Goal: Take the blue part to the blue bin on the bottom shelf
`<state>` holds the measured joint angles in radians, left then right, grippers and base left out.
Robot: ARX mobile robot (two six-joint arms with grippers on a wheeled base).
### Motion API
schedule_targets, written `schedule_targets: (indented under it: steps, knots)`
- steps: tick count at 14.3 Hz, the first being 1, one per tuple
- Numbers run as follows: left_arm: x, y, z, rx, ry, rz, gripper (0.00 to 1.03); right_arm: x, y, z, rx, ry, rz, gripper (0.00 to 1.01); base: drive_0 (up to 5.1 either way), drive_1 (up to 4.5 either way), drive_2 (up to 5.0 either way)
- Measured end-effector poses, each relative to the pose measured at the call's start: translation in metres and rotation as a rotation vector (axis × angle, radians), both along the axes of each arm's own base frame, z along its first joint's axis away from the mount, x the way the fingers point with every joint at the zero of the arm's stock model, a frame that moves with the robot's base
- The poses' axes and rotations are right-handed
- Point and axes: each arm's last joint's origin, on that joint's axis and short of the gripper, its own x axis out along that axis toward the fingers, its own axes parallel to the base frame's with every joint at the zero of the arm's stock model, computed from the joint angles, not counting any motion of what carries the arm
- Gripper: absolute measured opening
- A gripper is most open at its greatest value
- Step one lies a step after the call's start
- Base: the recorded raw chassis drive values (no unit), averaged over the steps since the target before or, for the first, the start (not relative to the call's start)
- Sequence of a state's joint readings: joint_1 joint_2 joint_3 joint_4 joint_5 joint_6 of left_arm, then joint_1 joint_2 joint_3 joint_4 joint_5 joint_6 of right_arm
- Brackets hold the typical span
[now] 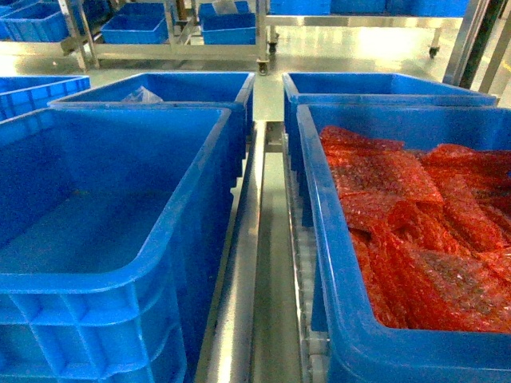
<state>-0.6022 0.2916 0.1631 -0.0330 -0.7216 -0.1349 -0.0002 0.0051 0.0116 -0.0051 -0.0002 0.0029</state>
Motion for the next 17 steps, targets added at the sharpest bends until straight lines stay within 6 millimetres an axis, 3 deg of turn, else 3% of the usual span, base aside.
schedule_targets:
  steps: [17]
  knots:
    - [0.0,0.0,0.0,0.0,0.0,0.0,0.44,0.0,0.0,0.0,0.0,0.0,0.0,0.98,0.0,0.0,0.0]
